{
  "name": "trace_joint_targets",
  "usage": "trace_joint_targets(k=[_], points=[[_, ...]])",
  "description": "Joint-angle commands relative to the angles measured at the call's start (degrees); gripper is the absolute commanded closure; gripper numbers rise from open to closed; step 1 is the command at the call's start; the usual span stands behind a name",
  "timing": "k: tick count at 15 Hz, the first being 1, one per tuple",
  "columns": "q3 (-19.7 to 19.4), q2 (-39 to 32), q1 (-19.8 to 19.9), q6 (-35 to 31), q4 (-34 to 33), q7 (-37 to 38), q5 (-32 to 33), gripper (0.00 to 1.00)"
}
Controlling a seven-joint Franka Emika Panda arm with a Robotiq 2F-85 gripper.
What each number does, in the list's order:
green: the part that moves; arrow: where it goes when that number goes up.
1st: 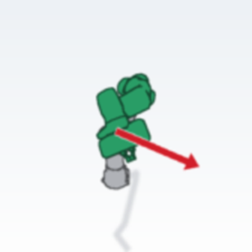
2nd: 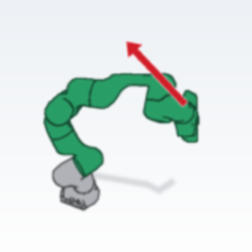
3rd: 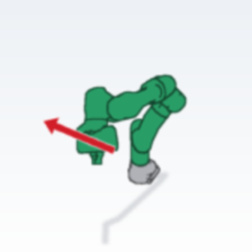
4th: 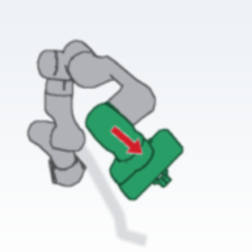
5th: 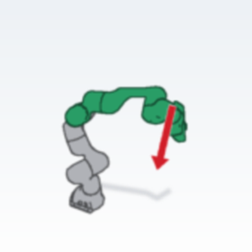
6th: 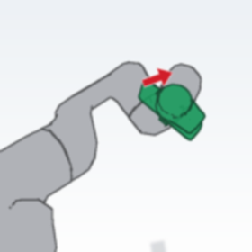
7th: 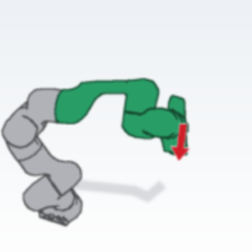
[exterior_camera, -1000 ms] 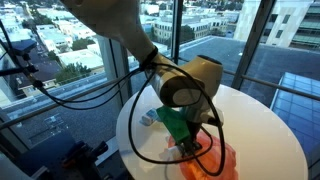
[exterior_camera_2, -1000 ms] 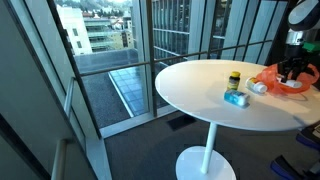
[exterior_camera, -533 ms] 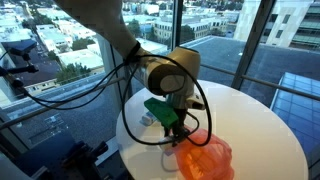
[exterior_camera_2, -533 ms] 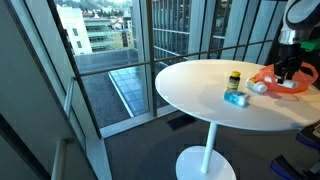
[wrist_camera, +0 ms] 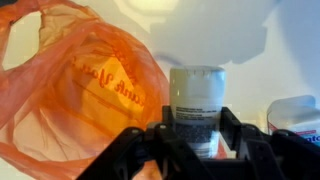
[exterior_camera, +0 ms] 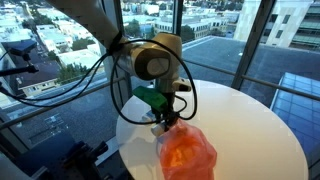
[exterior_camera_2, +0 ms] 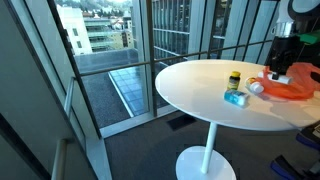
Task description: Remove the bottle in the plastic bag and lay it on the table
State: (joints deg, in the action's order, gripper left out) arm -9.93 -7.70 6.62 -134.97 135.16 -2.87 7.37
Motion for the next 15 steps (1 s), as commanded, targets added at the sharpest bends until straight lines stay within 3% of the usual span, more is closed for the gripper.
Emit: trace_joint_targets(k=[1, 8, 15], points=[[0.5, 6.7, -0.1, 1.9, 4.2, 2.4, 2.7, 0.75], [2.1, 13.6, -0.1, 9.5, 9.0, 1.5, 3.1, 0.75], [2.7, 13.1, 0.6, 11.8, 9.0, 2.5, 3.4, 0.75]])
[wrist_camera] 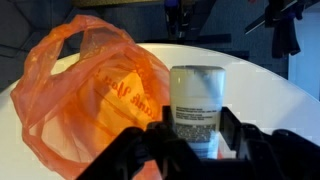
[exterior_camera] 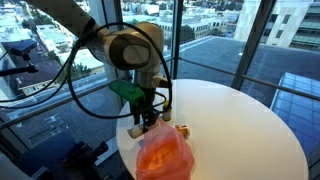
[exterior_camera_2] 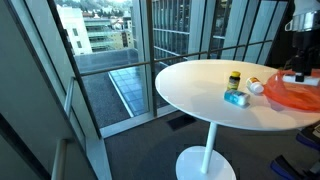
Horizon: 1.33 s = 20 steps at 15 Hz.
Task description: Remove the bottle in the plastic bag and lay it on the table
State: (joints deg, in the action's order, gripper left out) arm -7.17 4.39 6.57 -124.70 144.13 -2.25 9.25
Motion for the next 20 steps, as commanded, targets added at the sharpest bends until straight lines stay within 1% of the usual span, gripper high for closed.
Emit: trace_joint_targets(k=[1, 6, 12, 18, 20], points=[[-0.2, 1.4, 0.9, 1.8, 0.3, 2.0, 1.6, 0.75], [-1.2, 3.3, 2.4, 1.8, 1.5, 2.6, 3.2, 0.75], [-1.9, 4.8, 3.4, -0.5, 0.4, 1.1, 2.7, 0.75], [-0.9, 1.7, 2.5, -4.8, -3.3, 1.9, 2.2, 0.75], [-0.7, 0.7, 2.2, -5.1, -4.9, 1.8, 1.7, 0.75]])
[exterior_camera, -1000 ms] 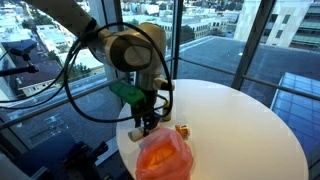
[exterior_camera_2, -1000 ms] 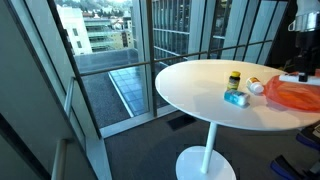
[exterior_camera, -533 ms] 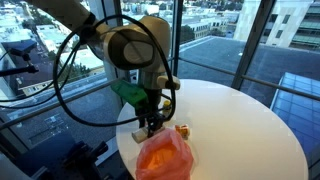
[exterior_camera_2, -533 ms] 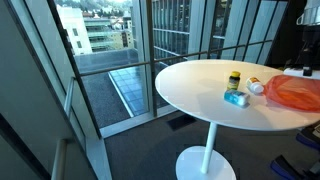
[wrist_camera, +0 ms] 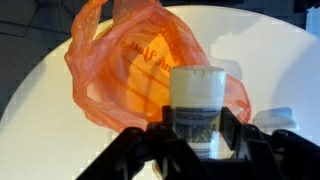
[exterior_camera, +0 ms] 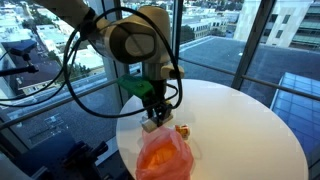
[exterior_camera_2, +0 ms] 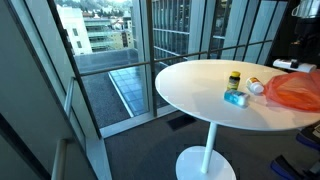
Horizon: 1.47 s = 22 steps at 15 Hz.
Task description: Remove the bottle in the plastic bag and lay it on the table
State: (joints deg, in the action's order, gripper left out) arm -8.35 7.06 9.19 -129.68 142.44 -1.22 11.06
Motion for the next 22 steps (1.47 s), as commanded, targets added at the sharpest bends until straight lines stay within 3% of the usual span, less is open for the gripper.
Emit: trace_joint_targets(k=[1, 3, 4, 9, 10, 22], points=[[0.4, -2.3, -0.5, 0.0, -3.7, 0.6, -0.3, 0.75], [0.1, -2.9, -0.3, 0.3, -4.8, 0.5, -0.5, 0.75], [0.2, -1.8, -0.4, -0.2, -2.7, 0.0, -0.1, 0.50], [0.2, -2.6, -0.3, -0.2, -3.6, 0.0, -0.1, 0.50], [0.2, -2.6, -0.3, -0.2, -3.6, 0.0, -0.1, 0.75], [5.6, -8.4, -6.2, -1.2, -6.5, -1.1, -0.1, 0.75]])
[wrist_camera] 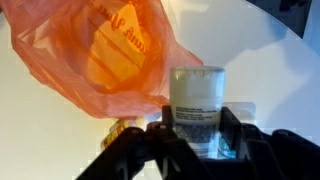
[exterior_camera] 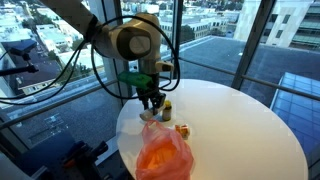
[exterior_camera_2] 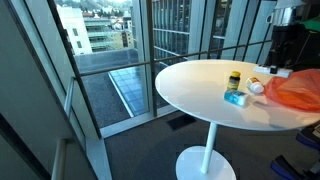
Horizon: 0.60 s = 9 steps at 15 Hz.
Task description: Remove the bottle in the plastic bag and lay it on the table
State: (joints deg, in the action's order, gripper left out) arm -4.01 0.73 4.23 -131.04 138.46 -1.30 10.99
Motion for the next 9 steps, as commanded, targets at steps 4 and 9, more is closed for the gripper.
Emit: trace_joint_targets(k=[4, 9], points=[[3.0, -5.4, -3.2, 0.1, -5.4, -3.1, -0.5, 0.75], [5.1, -10.2, -4.8, -1.4, -8.8, -7.6, -1.9, 0.75]])
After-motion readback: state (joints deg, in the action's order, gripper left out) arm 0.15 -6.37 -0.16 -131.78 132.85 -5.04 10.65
